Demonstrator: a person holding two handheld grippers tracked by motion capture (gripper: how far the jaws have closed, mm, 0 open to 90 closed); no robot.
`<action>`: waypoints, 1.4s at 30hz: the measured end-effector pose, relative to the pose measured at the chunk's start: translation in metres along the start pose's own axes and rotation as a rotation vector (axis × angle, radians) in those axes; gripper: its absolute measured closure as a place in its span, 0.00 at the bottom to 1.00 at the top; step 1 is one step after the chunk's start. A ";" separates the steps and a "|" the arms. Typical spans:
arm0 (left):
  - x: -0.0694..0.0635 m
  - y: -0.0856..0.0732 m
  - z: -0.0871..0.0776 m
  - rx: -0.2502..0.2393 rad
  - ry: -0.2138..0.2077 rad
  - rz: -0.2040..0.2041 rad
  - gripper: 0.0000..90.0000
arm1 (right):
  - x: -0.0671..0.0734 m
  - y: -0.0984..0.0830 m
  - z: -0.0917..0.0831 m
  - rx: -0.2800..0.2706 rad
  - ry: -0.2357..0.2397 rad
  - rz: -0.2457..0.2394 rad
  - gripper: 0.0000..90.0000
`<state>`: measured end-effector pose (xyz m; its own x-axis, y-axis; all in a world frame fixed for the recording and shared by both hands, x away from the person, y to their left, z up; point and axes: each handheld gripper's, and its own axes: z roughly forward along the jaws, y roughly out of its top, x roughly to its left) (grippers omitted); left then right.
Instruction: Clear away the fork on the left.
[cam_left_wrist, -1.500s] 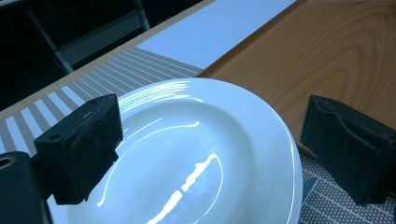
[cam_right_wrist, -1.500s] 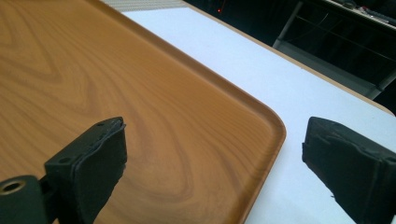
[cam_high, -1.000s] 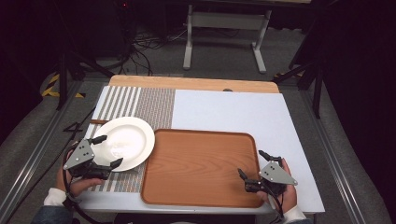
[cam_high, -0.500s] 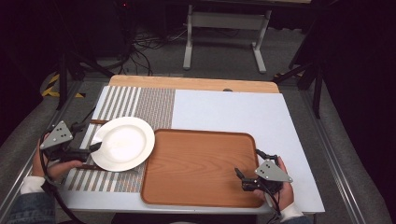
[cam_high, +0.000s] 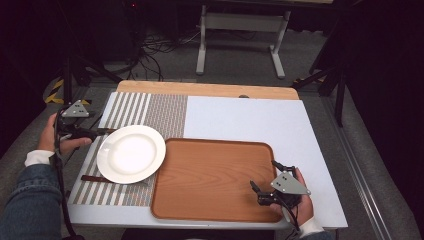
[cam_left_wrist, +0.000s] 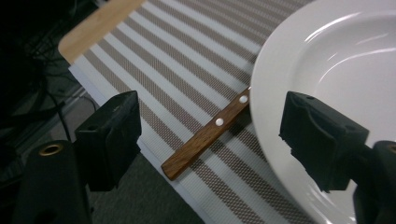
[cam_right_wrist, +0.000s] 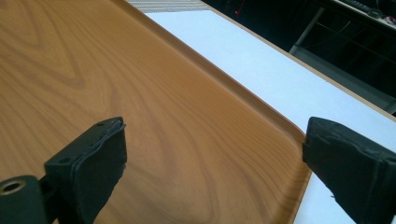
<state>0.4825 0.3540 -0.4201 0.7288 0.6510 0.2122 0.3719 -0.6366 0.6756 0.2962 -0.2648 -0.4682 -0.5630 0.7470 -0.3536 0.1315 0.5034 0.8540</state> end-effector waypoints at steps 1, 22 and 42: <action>0.004 0.001 0.005 0.030 -0.016 0.001 0.24 | 0.000 0.000 0.000 0.001 0.000 -0.001 0.08; 0.028 0.012 0.064 0.339 -0.151 0.052 0.32 | 0.001 -0.004 0.001 0.042 -0.008 0.010 0.08; 0.009 0.020 0.060 0.331 -0.161 0.126 0.84 | 0.004 -0.004 0.003 0.065 0.001 -0.016 0.08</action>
<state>0.5308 0.3225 -0.4474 0.8519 0.5026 0.1474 0.4200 -0.8236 0.3812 0.2954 -0.2627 -0.4740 -0.5662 0.7382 -0.3667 0.1752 0.5425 0.8216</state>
